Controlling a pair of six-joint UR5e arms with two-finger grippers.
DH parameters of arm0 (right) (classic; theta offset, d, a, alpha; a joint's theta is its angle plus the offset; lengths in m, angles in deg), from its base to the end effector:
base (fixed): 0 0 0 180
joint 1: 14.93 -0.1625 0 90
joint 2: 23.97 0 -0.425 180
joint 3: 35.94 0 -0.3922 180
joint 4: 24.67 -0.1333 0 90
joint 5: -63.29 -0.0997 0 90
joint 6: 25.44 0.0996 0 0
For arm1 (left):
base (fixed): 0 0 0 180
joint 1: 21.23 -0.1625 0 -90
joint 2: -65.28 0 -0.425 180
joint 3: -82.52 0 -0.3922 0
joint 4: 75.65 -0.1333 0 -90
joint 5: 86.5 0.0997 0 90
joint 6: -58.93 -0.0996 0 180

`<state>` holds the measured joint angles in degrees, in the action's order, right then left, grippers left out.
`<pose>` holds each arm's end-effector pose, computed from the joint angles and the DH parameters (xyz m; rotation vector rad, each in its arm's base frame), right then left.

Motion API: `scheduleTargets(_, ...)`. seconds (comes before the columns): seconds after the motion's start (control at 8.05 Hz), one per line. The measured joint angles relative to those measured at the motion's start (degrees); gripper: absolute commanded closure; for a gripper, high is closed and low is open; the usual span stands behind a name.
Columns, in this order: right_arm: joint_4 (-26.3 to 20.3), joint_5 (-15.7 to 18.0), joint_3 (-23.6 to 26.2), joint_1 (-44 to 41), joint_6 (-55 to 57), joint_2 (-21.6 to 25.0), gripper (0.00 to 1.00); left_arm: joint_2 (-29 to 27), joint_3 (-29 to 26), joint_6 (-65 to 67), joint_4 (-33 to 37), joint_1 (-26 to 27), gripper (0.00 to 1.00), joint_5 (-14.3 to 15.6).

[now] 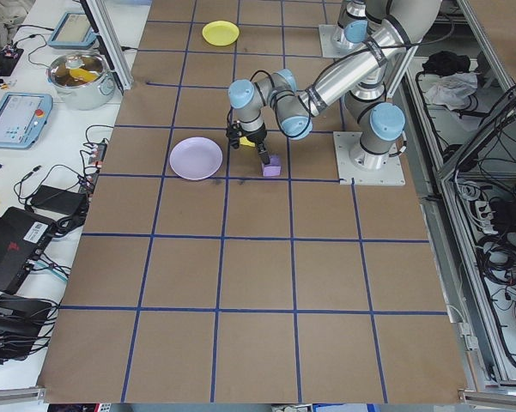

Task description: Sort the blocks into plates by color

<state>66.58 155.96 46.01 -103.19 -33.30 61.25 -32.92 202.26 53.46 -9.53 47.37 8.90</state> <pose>0.1124 -0.5379 0.5171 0.1619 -3.0822 0.1154 0.0461 -0.4573 0.2216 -0.4092 3.0539 0.4033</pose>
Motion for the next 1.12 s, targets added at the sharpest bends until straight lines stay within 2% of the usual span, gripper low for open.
scheduleTargets(0.25,0.0,0.1,0.0,0.0,0.0,0.0,0.00,-1.8,0.2,-1.1,-0.1,0.0,0.00,0.6)
scheduleTargets(0.62,0.0,0.3,0.1,0.1,0.0,-0.2,0.00,-2.7,0.5,-5.4,0.1,-2.0,0.00,4.3)
scheduleTargets(1.12,0.0,0.6,0.1,0.3,-0.1,-0.2,0.00,-3.0,0.6,-7.1,0.2,-4.0,0.00,5.0)
